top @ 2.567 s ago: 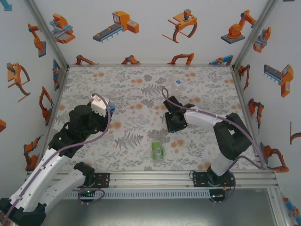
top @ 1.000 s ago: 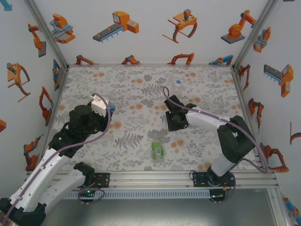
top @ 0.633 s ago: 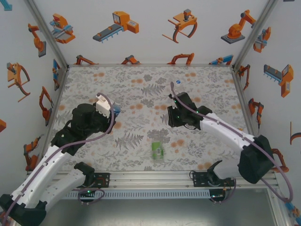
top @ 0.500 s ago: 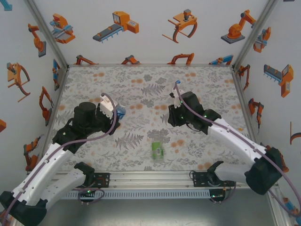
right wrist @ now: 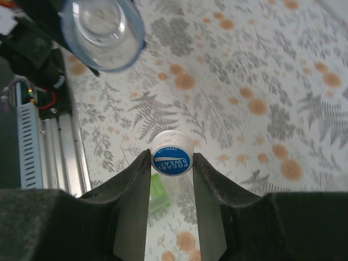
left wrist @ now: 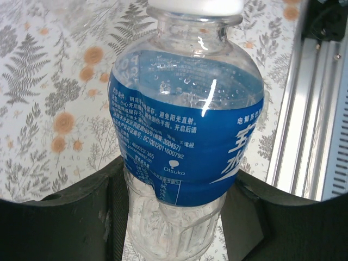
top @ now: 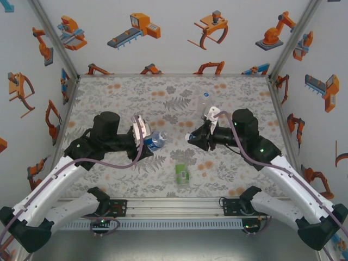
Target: Screw on the bottle caps
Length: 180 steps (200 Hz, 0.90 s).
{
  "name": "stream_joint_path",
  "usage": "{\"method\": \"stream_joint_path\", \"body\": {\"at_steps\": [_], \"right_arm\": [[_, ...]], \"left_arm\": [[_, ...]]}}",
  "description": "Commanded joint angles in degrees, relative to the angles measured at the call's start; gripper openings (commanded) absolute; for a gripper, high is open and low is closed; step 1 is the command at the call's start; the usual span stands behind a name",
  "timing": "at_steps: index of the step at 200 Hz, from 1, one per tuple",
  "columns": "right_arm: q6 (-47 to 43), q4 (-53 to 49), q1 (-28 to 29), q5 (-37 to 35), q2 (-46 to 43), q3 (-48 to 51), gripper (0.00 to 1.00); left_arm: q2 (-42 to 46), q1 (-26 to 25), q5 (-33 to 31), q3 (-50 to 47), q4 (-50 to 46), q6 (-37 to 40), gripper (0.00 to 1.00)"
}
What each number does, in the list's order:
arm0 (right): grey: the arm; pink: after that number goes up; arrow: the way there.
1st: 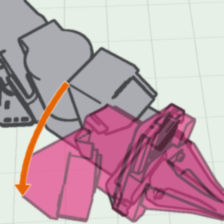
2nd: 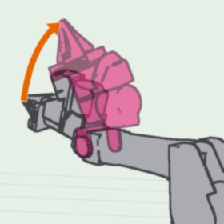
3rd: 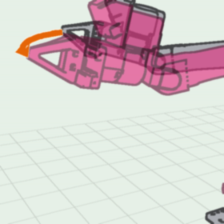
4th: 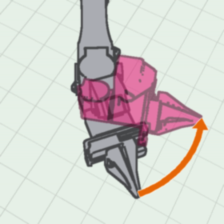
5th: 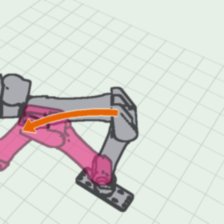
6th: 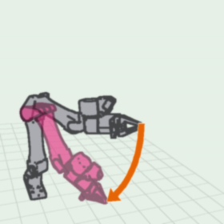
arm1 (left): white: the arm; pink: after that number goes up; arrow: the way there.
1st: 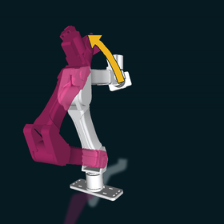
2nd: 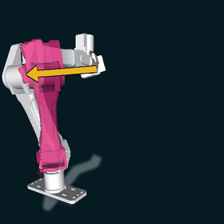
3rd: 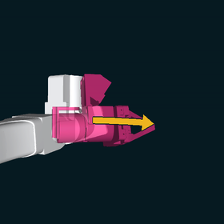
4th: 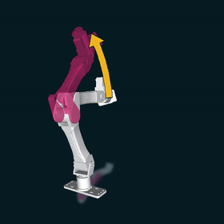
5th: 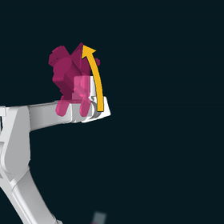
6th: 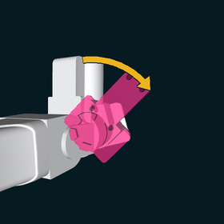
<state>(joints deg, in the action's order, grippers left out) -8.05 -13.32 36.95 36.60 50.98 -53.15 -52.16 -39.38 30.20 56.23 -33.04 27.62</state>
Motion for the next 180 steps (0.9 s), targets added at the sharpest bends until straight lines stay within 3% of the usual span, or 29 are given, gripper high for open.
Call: {"method": "stream_joint_path", "body": {"at_steps": [1,46,118,180], "right_arm": [[-4.6,4.8,0.6,10.3,-1.1,-1.1,0.17],[-9.4,4.1,2.3,18.5,0.3,-3.1,0.13],[-14.4,-0.5,7.0,15.7,3.9,-7.2,0.12],[-23.1,-11.2,10.0,12.8,8.4,-12.9,0.10]], "left_arm": [[-1.2,-1.8,2.3,2.8,-5.1,6.9,0.00],[-2.6,-3.3,1.0,4.9,-8.6,8.4,0.00],[-5.1,-6.6,-2.3,7.2,-12.6,9.5,0.00],[-5.7,-7.8,-2.9,8.0,-13.4,10.1,0.00]]}}
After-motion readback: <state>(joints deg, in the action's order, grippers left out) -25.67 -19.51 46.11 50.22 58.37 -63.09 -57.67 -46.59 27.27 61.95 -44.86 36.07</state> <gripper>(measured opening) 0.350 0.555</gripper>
